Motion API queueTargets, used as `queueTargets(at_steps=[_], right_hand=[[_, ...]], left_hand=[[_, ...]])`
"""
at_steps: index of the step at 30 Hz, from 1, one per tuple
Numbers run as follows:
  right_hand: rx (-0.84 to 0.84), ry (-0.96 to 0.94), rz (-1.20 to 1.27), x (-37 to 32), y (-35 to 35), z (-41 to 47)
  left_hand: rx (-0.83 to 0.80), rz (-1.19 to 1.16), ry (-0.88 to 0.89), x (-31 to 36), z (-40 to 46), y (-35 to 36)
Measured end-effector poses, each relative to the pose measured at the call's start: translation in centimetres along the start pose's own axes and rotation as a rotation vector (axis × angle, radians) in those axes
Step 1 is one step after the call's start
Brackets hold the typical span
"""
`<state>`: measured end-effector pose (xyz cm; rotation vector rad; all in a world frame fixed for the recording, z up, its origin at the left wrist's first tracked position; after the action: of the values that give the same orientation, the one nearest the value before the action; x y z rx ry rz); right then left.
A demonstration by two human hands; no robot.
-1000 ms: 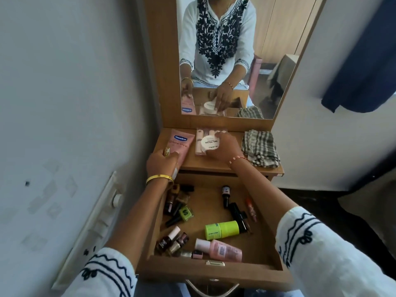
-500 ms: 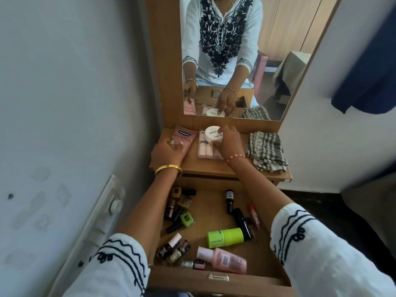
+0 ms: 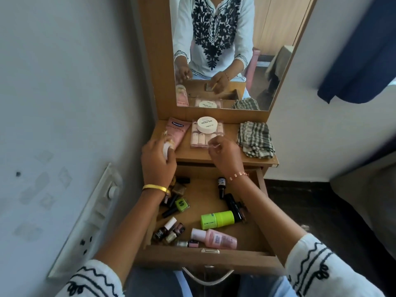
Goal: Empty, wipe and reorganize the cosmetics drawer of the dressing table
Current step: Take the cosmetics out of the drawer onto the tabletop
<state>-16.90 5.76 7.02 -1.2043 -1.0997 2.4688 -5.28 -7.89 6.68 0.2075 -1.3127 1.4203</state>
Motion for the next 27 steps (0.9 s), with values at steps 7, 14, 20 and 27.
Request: queueTargets(at_steps=[7, 14, 20, 27], right_hand=[[-0.893, 0.034, -0.23, 1.8, 2.4, -8.6], [-1.101, 0.085, -0.388, 3.8, 4.0, -11.5], [-0.936, 0.123, -0.263, 4.8, 3.8, -11.9], [-0.669, 0.195, 0.068, 3.4, 1.8, -9.5]], left_hand=[[-0.175, -0.16, -0.013, -1.6, -5.7, 0.3], [-0.381, -0.086, -0.081, -2.8, -9.4, 2.3], [-0.53, -0.029, -0.162, -3.8, -9.5, 3.1], [-0.756, 0.1, 0.078, -3.2, -10.6, 4.3]])
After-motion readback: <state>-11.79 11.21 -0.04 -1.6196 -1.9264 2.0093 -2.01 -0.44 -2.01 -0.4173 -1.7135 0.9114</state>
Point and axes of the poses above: each hand's wrist, its own z-axis towards the middle knuckle, its own y-axis out of the palm, x = y × z, the point moved 4 cm from there along z, towards the middle knuckle, and after that the axes turned 10 degrees about -y, right-handed, at the moved point
